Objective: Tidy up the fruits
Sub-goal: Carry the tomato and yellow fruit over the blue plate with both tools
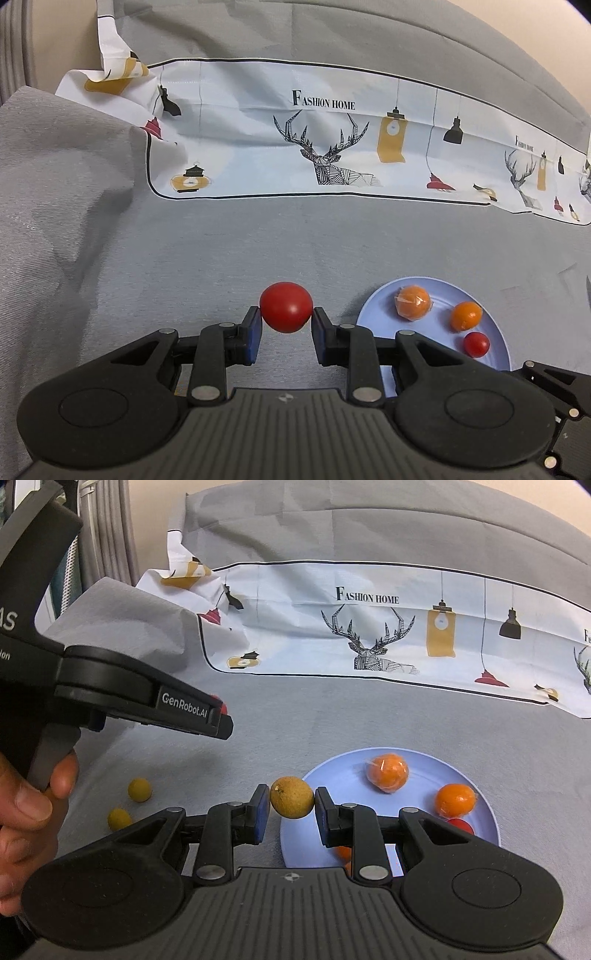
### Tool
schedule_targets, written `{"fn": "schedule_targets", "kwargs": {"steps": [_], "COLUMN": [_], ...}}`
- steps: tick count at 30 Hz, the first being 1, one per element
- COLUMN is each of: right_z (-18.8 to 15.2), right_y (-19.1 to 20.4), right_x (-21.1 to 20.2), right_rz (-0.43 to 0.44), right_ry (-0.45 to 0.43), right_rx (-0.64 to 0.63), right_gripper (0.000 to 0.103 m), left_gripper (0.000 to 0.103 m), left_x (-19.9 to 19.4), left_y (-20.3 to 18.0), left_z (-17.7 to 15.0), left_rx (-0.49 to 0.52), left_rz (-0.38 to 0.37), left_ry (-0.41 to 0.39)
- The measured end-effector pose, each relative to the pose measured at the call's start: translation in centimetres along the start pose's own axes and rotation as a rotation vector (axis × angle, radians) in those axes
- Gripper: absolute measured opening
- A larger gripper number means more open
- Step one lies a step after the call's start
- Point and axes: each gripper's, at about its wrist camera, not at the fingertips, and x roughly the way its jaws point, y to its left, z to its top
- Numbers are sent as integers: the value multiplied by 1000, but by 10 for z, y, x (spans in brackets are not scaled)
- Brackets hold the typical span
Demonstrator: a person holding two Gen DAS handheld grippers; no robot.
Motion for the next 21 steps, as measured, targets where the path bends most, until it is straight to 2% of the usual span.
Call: {"fn": "schedule_targets", "kwargs": {"steps": [21], "right_z": [2], "right_y": [-10], "right_x": [0], "right_rz": [-62], "right_ry": [-13], "right_rx": [56], "right_gripper": [28], "left_gripper": [32], "left_x": [2], "left_y": [-6], "left_z": [-2], "left_rx": [8], "left_rz": [-18], "left_ry": [6]}}
